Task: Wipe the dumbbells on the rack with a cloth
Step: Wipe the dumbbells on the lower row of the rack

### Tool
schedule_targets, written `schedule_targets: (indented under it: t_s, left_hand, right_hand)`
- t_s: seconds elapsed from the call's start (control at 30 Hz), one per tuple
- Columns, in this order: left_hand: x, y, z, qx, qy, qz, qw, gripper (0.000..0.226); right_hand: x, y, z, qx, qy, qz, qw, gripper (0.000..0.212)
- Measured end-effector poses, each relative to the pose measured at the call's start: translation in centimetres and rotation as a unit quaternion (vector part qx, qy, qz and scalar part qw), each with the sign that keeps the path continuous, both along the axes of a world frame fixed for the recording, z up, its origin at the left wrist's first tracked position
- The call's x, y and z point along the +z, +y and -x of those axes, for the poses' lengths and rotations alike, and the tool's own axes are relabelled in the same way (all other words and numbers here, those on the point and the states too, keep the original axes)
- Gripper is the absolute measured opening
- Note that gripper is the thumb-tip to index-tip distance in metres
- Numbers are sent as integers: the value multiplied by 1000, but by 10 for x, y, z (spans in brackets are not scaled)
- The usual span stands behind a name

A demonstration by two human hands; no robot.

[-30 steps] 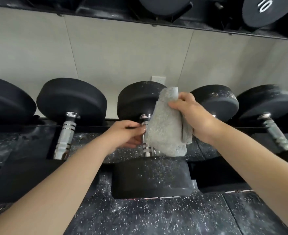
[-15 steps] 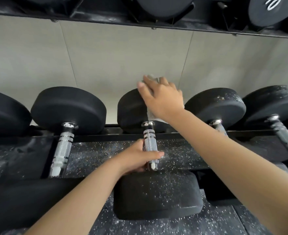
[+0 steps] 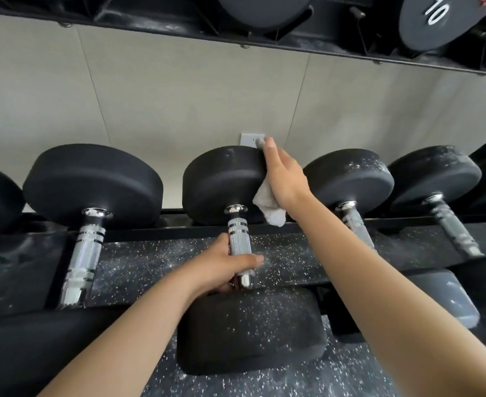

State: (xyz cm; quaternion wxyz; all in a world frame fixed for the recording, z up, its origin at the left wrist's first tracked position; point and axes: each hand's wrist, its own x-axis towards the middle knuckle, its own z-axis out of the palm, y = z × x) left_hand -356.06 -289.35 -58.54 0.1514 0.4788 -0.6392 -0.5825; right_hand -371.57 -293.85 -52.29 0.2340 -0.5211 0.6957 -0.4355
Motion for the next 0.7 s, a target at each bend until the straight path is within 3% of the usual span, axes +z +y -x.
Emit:
schedule_targets:
  t_s: [0.13,0.2,0.27,0.33,0.43,0.5,0.53,0.57,0.63,0.7]
  left_hand:
    - [-1,0,-2,0,14,-11,1000,48]
    - [-2,0,-3,-3,22,-12,1000,52]
    - [-2,0,-4,-6,21,-12,1000,50]
    - [-2,1,-3,-10,17,-17,1000,46]
    - [1,1,-4,-9,13,-10,1000,46]
    - [4,2,-5,-13,17,-12,1000,49]
    - [4,2,-5,-16,18,-15,1000,51]
    - [5,3,-5,-18,18,-18,1000,52]
    - [6,4,-6,-20,11,-22,999,54]
    - [5,3,-8,-24,11,-20,999,65]
  right_hand:
    - [17,6,-35,46,261,70,962,45]
    - [17,1,-36,71,335,83,936,43]
    - [13,-6,-18,71,268,74,958,40]
    - [10,-8,4,63,69,39,995,32]
    - [-1,-10,21,54,-14,-47,997,31]
    - [7,-13,19,8,-111,-69,991,25]
    - [14,-14,14,-9,-112,-73,991,29]
    - [22,-14,8,1,-70,-69,995,36]
    - [36,-18,-14,62,118,-63,989,43]
    - [42,-22,-45,147,355,-27,923,43]
